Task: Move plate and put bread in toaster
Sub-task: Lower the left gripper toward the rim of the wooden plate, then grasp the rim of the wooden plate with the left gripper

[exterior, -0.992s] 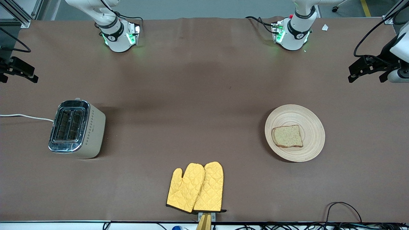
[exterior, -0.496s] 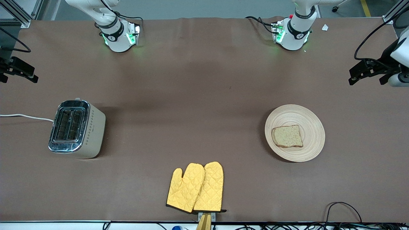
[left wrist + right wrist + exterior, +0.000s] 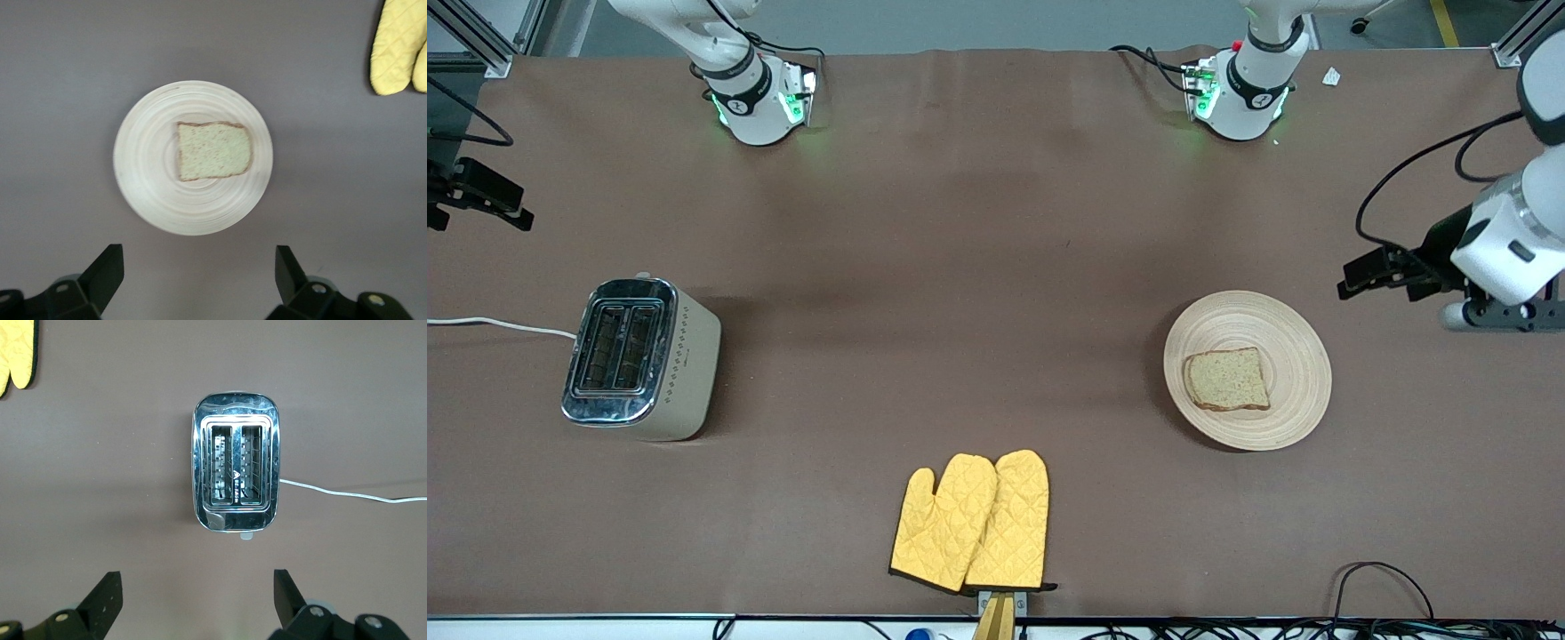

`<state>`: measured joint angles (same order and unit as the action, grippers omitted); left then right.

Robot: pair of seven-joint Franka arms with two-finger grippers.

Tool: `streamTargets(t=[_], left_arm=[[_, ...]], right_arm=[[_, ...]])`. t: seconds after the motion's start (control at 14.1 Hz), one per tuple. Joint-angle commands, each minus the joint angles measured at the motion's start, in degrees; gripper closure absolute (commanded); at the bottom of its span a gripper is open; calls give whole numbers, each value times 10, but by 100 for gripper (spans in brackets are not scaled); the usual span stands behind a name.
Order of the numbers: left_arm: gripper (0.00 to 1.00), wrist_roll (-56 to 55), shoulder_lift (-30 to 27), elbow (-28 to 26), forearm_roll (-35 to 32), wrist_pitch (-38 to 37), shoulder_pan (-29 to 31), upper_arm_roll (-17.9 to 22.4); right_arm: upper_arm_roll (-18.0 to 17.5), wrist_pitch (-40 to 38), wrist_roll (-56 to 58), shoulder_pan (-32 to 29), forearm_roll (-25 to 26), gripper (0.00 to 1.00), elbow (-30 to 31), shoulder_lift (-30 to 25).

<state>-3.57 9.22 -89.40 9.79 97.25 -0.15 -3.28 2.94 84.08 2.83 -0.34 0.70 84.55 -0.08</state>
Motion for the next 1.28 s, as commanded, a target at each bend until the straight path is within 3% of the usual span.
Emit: streamTargets(t=[0.0,0.64,0.92,1.2], left_arm=[[0,48,33,5,54,11,30,2],[0,255,173,21,254,22,135,2],[1,318,222,24,257,22,149,1],[5,385,267,40,270,22,200,1]], right_arm=[[-1,-1,1,-4,-7,0,6,-7],[-1,-1,1,-4,-7,0,6,-7],[-1,-1,1,-4,-7,0,6,-7],[-1,-1,1,-4,-7,0,6,-8]])
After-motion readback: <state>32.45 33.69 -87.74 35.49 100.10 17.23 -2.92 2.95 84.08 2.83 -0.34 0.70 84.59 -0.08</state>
